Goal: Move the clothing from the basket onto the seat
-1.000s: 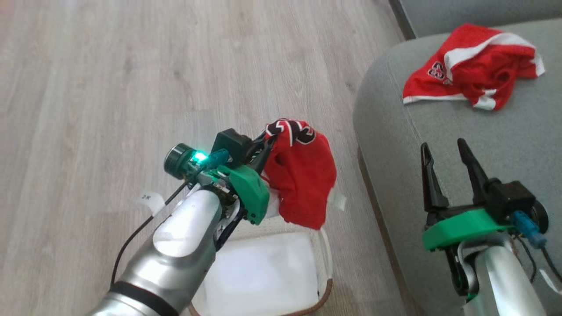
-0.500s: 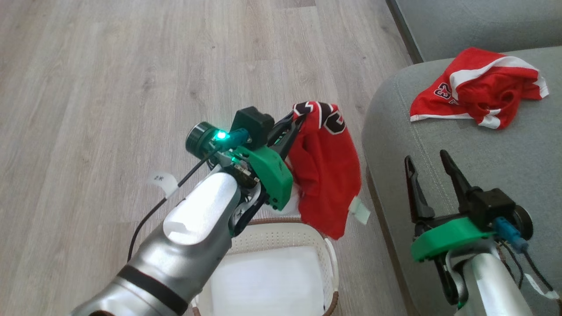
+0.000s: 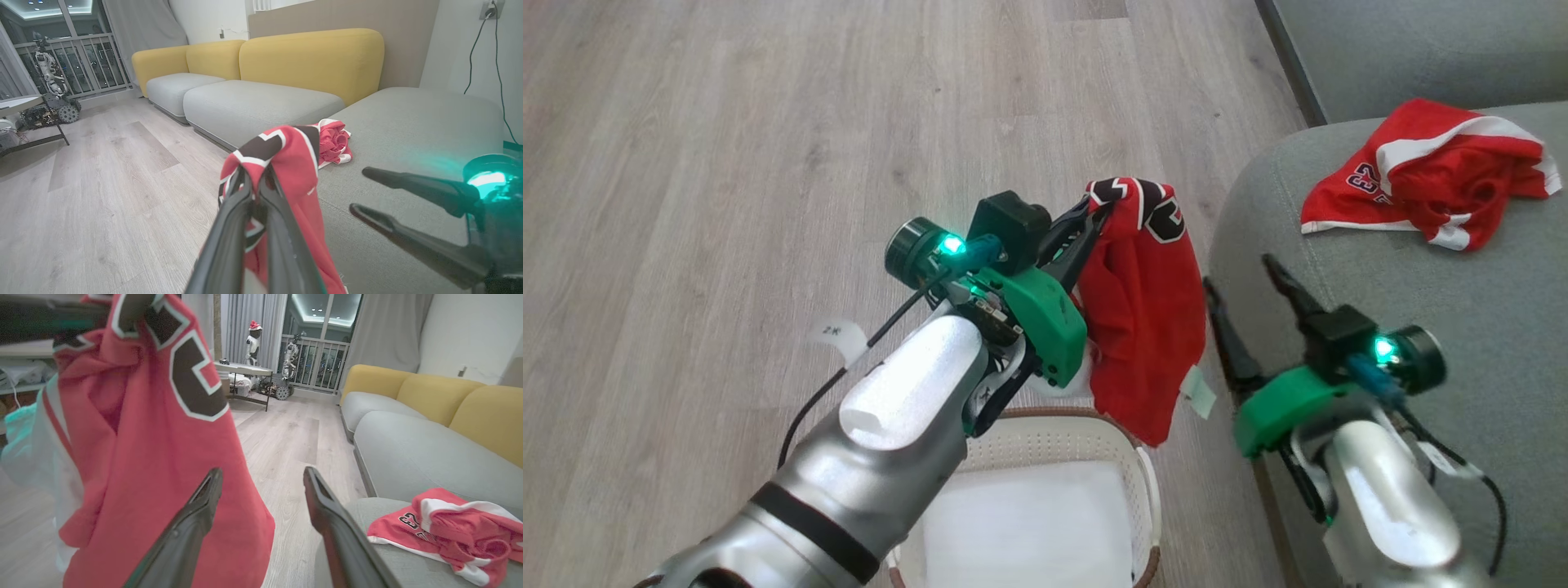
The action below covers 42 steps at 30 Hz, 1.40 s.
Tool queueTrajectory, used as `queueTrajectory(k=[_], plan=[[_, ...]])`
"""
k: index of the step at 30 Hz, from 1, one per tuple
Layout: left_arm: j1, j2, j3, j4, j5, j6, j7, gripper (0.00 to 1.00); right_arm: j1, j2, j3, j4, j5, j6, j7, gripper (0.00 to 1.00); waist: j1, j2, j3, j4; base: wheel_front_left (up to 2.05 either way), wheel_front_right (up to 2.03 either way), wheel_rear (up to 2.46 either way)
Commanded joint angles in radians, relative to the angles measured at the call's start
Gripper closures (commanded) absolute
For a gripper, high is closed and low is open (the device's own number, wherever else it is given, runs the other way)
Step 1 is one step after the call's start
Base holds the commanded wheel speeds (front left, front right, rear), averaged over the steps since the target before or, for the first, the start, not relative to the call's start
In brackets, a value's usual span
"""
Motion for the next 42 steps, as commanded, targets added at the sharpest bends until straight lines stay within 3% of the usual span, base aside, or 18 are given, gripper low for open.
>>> queueTrajectory(k=[1, 18, 26, 28, 30, 31, 32, 42], plan=[[-0.075, 0.013, 0.028, -0.035, -0.007, 0.004, -0.015, 1.00, -0.058, -0.005, 0.038, -0.011, 0.003, 0.007, -0.006, 0.00, 0.0001, 0.0000, 0.000, 0.004, 0.00, 0.00, 0.00], [-0.124, 0.013, -0.053, -0.115, -0.067, 0.034, -0.041, 1.00, -0.285, -0.051, 0.336, 0.346, 0.237, 0.007, -0.006, 0.00, 0.0001, 0.0000, 0.003, 0.065, 0.00, 0.00, 0.00], [-0.132, 0.013, -0.068, -0.118, -0.082, 0.040, -0.047, 1.00, -0.354, -0.046, 0.397, 0.390, 0.286, 0.007, -0.006, 0.02, 0.0001, 0.0000, 0.012, 0.078, 0.00, 0.00, 0.00], [-0.131, 0.013, -0.069, -0.116, -0.086, 0.042, -0.049, 1.00, -0.363, -0.046, 0.408, 0.387, 0.291, 0.007, -0.006, 0.52, 0.0001, 0.0000, 0.013, 0.079, 0.00, 0.00, 0.00], [-0.130, 0.013, -0.070, -0.113, -0.090, 0.043, -0.051, 1.00, -0.370, -0.048, 0.417, 0.387, 0.295, 0.007, -0.006, 0.69, 0.0001, 0.0000, 0.015, 0.080, 0.00, 0.00, 0.00], [-0.130, 0.013, -0.070, -0.113, -0.090, 0.043, -0.051, 1.00, -0.370, -0.048, 0.417, 0.387, 0.295, 0.007, -0.006, 0.69, 0.0001, 0.0000, 0.015, 0.080, 0.00, 0.00, 0.00], [-0.130, 0.013, -0.070, -0.111, -0.092, 0.044, -0.052, 1.00, -0.372, -0.049, 0.421, 0.387, 0.297, 0.007, -0.006, 1.00, 0.0001, 0.0000, 0.015, 0.079, 0.00, 0.00, 0.00], [-0.122, 0.019, -0.061, -0.080, -0.109, 0.051, -0.060, 1.00, -0.379, -0.062, 0.439, 0.373, 0.307, 0.007, -0.006, 1.00, 0.0001, 0.0000, 0.022, 0.067, 0.00, 0.00, 0.00]])
